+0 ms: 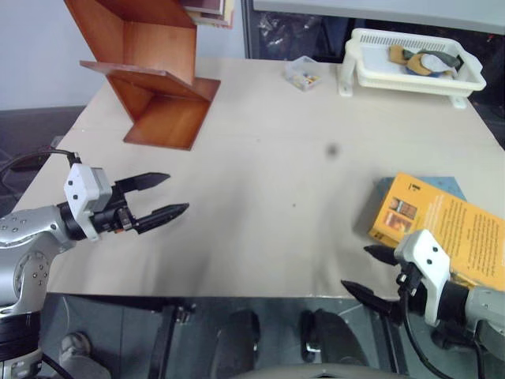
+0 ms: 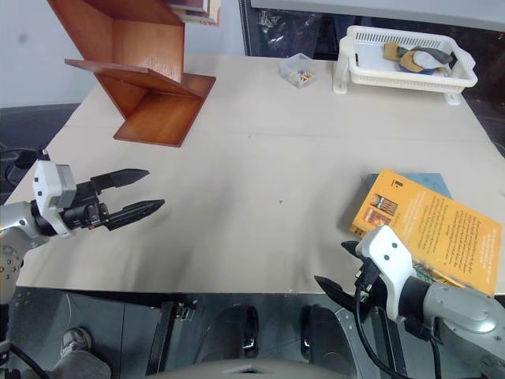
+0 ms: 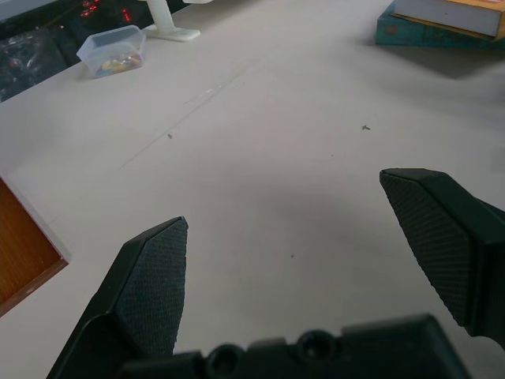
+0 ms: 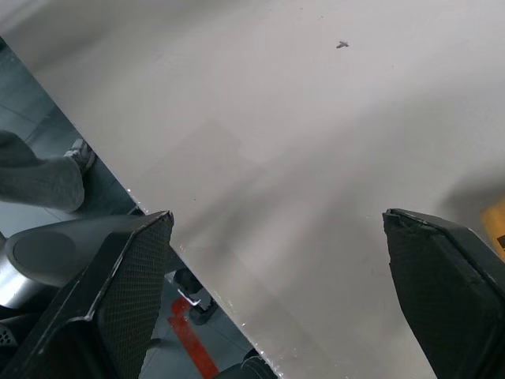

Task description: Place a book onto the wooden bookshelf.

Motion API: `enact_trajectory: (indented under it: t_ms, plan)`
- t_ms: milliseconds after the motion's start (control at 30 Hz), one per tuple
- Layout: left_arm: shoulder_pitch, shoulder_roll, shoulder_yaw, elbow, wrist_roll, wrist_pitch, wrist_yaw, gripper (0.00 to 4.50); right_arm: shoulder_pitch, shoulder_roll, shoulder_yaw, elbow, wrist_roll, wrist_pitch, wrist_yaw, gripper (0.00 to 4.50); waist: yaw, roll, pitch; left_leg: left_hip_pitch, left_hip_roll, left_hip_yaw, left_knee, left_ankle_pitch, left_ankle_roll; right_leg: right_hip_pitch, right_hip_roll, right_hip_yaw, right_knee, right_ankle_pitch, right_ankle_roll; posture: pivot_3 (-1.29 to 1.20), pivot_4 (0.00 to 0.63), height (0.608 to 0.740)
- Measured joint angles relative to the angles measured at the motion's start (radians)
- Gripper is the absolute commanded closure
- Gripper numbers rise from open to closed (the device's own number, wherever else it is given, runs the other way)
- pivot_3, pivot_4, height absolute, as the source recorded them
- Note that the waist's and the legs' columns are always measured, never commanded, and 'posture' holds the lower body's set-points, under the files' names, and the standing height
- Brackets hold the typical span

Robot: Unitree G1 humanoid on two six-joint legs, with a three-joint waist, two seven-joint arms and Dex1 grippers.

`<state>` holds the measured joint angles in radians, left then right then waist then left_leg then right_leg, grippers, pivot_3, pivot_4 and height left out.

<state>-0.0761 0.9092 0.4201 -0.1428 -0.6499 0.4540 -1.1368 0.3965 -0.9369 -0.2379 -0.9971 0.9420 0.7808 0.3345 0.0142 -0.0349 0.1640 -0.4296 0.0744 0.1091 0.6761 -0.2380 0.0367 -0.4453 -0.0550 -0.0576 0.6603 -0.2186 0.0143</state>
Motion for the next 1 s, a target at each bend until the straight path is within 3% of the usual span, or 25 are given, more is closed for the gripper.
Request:
enact_trajectory:
  t_ms: [433,633,867,967,1000]
  plan:
    - [-0.085,-0.02,-0.09,-0.008,-0.022,0.015,-0.048,0.0,-0.059,0.032,0.0,0.003,0.021,0.022,-0.019,0.14,0.0,0.0,0.0,0.0,0.0,0.0,0.0,0.0,0.0,0.0,0.001,0.0,0.0,0.001,0.002,0.0,0.15,0.74]
    - [-0.145,-0.02,-0.165,-0.08,-0.131,0.084,-0.163,0.0,-0.096,0.084,-0.024,0.004,0.076,0.012,-0.058,0.14,0.001,-0.001,0.0,0.0,-0.001,-0.001,0.002,0.0,0.0,0.001,0.0,0.0,0.001,0.001,0.002,0.0,0.15,0.74]
    - [-0.242,-0.131,-0.306,-0.144,-0.093,0.049,-0.12,0.0,-0.078,0.117,-0.185,0.037,0.11,-0.005,-0.118,0.14,0.001,-0.002,-0.001,0.0,-0.001,-0.002,0.004,0.0,0.0,0.003,0.002,-0.001,0.001,0.002,0.004,0.0,0.15,0.74]
    - [-0.317,-0.203,-0.388,-0.142,-0.05,0.016,-0.105,0.0,0.068,0.119,-0.37,0.08,0.023,0.006,-0.114,0.14,0.009,0.0,-0.002,0.0,-0.002,-0.004,0.005,0.0,0.0,0.005,0.001,-0.003,0.0,0.003,0.004,0.0,0.15,0.74]
    - [-0.32,-0.209,-0.402,-0.137,-0.038,0.009,-0.112,0.0,0.114,0.124,-0.429,0.084,0.008,0.005,-0.095,0.51,0.009,0.001,-0.002,0.001,-0.002,-0.004,0.005,0.0,0.001,0.005,0.001,-0.003,0.0,0.002,0.004,0.0,0.15,0.74]
